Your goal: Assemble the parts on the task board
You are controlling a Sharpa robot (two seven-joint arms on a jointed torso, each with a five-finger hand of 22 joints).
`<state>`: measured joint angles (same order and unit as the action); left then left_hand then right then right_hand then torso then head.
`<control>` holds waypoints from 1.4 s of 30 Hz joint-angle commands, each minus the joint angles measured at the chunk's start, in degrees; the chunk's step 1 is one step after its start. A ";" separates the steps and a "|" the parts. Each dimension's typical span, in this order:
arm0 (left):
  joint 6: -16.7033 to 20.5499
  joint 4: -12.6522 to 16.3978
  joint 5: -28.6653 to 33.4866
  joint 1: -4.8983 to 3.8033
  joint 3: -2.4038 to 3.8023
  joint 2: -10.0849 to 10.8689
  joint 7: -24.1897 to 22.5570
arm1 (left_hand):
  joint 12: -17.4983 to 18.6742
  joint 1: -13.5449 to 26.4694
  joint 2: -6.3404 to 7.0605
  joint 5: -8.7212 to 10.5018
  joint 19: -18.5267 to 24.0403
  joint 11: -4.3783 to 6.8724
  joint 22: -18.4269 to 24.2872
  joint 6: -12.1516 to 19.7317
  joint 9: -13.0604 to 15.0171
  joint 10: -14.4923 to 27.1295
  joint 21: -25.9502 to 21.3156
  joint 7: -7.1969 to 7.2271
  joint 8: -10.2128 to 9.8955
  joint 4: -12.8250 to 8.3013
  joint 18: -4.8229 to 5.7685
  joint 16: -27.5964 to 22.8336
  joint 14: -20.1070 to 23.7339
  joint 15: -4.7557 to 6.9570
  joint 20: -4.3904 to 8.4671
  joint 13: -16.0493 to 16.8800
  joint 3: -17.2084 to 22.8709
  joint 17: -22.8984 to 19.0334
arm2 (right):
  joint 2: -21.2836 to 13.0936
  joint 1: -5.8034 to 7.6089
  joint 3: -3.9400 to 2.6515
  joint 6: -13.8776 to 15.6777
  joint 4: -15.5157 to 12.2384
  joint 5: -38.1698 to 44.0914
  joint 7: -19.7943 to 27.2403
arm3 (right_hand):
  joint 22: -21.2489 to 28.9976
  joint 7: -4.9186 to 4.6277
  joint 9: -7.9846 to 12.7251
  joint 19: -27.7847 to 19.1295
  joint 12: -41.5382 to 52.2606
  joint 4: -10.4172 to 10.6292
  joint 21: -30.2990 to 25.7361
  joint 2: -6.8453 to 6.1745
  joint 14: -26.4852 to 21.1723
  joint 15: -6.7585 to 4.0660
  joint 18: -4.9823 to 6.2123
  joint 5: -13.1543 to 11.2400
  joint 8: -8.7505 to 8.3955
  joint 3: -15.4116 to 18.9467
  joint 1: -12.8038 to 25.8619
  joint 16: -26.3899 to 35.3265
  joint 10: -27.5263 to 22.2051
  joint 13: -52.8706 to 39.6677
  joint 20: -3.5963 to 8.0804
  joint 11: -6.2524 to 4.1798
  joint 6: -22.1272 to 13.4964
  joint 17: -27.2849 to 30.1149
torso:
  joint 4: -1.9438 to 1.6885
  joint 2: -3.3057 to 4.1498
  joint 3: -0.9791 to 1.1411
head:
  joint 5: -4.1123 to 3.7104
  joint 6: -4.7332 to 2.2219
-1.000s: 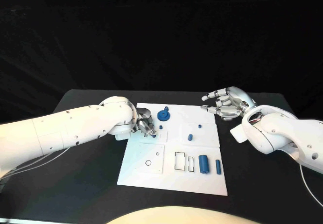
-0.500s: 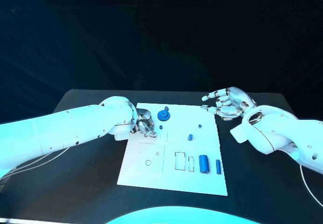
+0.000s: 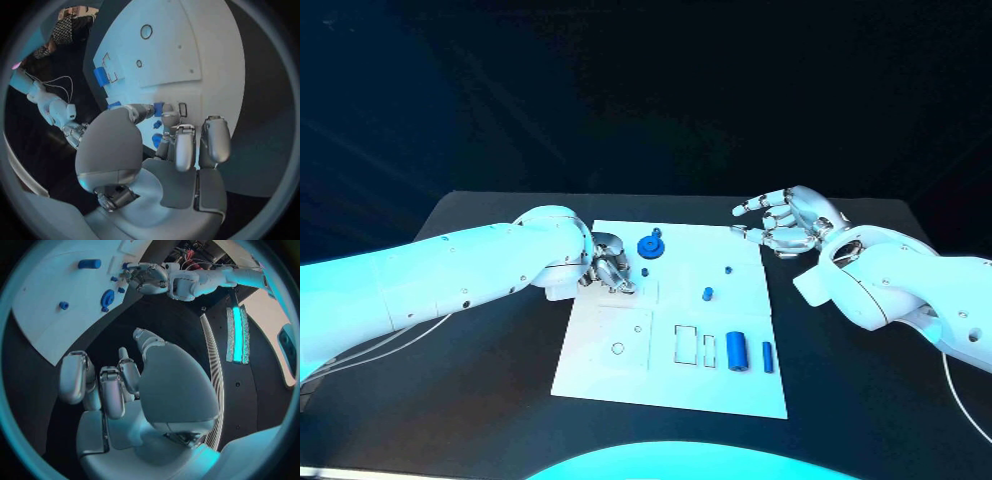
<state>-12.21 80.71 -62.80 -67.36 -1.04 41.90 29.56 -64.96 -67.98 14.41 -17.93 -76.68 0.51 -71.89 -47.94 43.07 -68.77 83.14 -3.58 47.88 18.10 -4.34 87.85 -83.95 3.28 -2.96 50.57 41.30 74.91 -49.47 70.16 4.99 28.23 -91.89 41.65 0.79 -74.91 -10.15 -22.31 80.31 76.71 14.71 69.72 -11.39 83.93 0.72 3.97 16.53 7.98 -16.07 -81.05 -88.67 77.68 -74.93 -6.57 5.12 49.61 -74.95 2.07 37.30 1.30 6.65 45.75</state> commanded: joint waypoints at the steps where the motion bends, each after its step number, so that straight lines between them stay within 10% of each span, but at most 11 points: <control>1: -2.60 -0.27 1.47 0.11 -0.11 -0.28 0.41 | 0.24 0.68 -0.87 0.07 -0.42 -0.02 -0.01 -0.33 -0.03 0.00 0.23 -0.01 0.24 -12.74 0.33 0.27 -4.70 0.35 0.04 -0.06 13.14 11.39 | -0.03 -0.04 -0.01 -0.65 -0.04 0.03 0.27 | -1.75 0.19 -0.06 -0.36 -0.37 0.19 -0.39 -0.11 5.06 0.02 0.66 0.39 0.21 -0.02 0.46 0.28 -0.34 -0.93 -0.07 -0.10 0.38 -11.24 | 0.03 -0.04 0.05 | 0.02 0.11; 42: -1.77 -1.76 0.40 0.09 -0.12 -1.74 0.76 | -0.84 7.45 -5.51 0.80 -1.89 0.91 -1.66 -2.35 0.87 -2.53 0.69 1.11 0.30 -12.63 0.70 1.06 -5.37 1.16 0.79 1.67 13.77 13.03 | -0.12 -0.04 -0.01 -0.96 0.00 0.03 0.08 | -1.67 0.21 -0.04 -0.39 -0.41 0.22 -0.56 -0.23 5.05 -0.02 0.69 0.51 0.25 -0.18 0.41 0.32 -0.39 -0.84 -0.04 -0.13 0.35 -11.18 | 0.01 0.05 -0.04 | -0.35 -0.07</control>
<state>-13.74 78.85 -62.21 -67.51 -1.00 40.38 30.33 -65.68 -60.85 9.21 -17.47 -78.21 1.32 -73.56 -50.12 43.88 -70.98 83.60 -2.48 48.16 16.38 -4.35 88.67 -83.95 4.10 -2.25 52.29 43.84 74.91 -49.57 70.15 5.00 28.08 -91.86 41.64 0.63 -74.94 -10.15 -22.31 80.31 76.49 14.71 69.33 -11.39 83.93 0.72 3.97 16.76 7.97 -16.07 -81.05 -88.67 77.68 -74.91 -6.57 5.12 49.61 -74.92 2.09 37.35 1.26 6.32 45.67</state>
